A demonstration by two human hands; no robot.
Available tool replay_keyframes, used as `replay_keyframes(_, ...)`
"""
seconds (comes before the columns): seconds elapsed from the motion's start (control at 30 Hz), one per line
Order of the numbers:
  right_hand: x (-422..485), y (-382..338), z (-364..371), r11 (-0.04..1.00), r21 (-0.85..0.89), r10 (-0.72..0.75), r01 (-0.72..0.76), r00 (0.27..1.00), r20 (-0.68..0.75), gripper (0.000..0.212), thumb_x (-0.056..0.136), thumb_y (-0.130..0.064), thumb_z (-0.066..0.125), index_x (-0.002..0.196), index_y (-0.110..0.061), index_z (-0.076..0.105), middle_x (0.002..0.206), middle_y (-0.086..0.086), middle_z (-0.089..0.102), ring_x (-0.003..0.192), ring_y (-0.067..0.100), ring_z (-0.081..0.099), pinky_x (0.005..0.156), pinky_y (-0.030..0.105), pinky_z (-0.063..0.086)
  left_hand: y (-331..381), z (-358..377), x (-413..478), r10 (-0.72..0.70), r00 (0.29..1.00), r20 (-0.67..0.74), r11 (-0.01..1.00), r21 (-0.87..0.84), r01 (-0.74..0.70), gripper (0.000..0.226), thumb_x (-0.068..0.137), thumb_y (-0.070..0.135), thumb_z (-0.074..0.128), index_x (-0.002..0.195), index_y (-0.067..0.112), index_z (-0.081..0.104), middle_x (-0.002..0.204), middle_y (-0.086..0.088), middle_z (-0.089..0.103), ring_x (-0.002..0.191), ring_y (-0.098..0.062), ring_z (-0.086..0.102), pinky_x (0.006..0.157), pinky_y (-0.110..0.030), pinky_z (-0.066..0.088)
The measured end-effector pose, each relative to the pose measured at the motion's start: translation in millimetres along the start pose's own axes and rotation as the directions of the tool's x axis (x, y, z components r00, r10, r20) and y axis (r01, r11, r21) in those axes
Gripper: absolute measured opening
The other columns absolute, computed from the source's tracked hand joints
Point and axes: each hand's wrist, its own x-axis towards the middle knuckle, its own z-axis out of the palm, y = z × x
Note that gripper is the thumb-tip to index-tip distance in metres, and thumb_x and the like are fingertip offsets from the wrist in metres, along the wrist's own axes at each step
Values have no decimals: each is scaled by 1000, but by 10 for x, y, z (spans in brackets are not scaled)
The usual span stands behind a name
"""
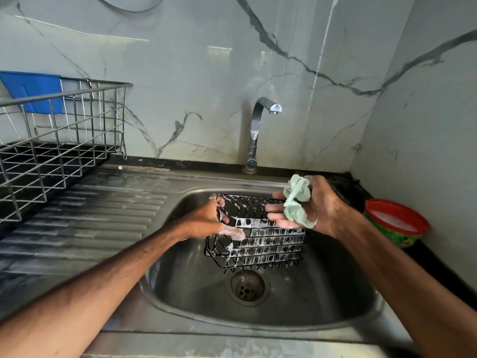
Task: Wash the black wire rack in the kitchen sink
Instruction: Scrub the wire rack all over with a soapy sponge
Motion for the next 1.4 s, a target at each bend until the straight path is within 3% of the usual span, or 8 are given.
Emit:
replay_keyframes(0.13,36,67,79,992,-61,-110,107,993,-42,34,101,-10,33,118,5,58,103,27,71,74,32,72,49,31,56,0,2,1,2,1000,-15,1000,10,-2,95,65,46,94,132,14,35,107,3,64,86,-4,60,66,-16,44)
replay_keyframes(0.4,76,107,79,993,-40,-114,113,993,-28,45,92,-12,36,122,10,61,103,29,66,86,35,66,59,37,57,-19,-3,19,-1,1000,-11,1000,13,1,96,64,48,94,132,14,36,108,3,64,82,-4,59,67,-17,45)
replay_keyframes(0.6,21,72,16,899,-279,-314,336,941,124,37,88,14,48,120,7,63,124,25,64,102,34,68,92,42,56,-10,-2,24,-4,1000,3,1000,-7,4,96,66,44,94,135,13,35,107,4,63,82,-4,60,64,-16,44)
replay_keyframes(0.73,68,229,175,478,-791,-585,381,810,37,36,90,13,57,114,-11,71,114,7,70,79,14,63,52,15,50,-15,0,25,-3,1000,1,1000,-9,3,95,65,44,95,133,14,35,108,2,63,88,-6,61,69,-20,47)
replay_keyframes(0.87,100,502,353,58,-910,-618,410,731,289,55,88,20,47,125,-14,67,127,8,66,91,15,66,61,7,52,-35,4,39,-10,1000,-15,1000,-5,10,93,64,42,96,132,15,37,108,1,64,97,-10,62,76,-23,49)
replay_keyframes(1.0,150,641,472,-267,-851,-608,453,605,513,55,84,20,47,123,-17,62,114,9,69,94,20,69,83,31,59,-88,-25,40,-27,1000,2,1000,-15,27,98,59,46,98,131,20,38,113,0,66,108,-15,63,91,-33,52)
replay_keyframes(1.23,94,524,298,-286,-911,-648,297,641,412,47,95,6,52,133,-19,62,114,12,70,82,18,64,73,25,49,-102,-52,51,-48,998,32,993,-107,51,101,55,41,99,131,15,38,109,-2,66,96,-12,64,83,-26,49)
replay_keyframes(1.4,370,331,-290,-97,-987,-721,129,675,159,48,85,13,55,114,-21,75,116,9,74,100,21,71,94,38,57,-99,-74,30,-54,997,48,993,-102,59,113,48,53,99,134,15,37,111,-3,65,95,-12,65,88,-33,55)
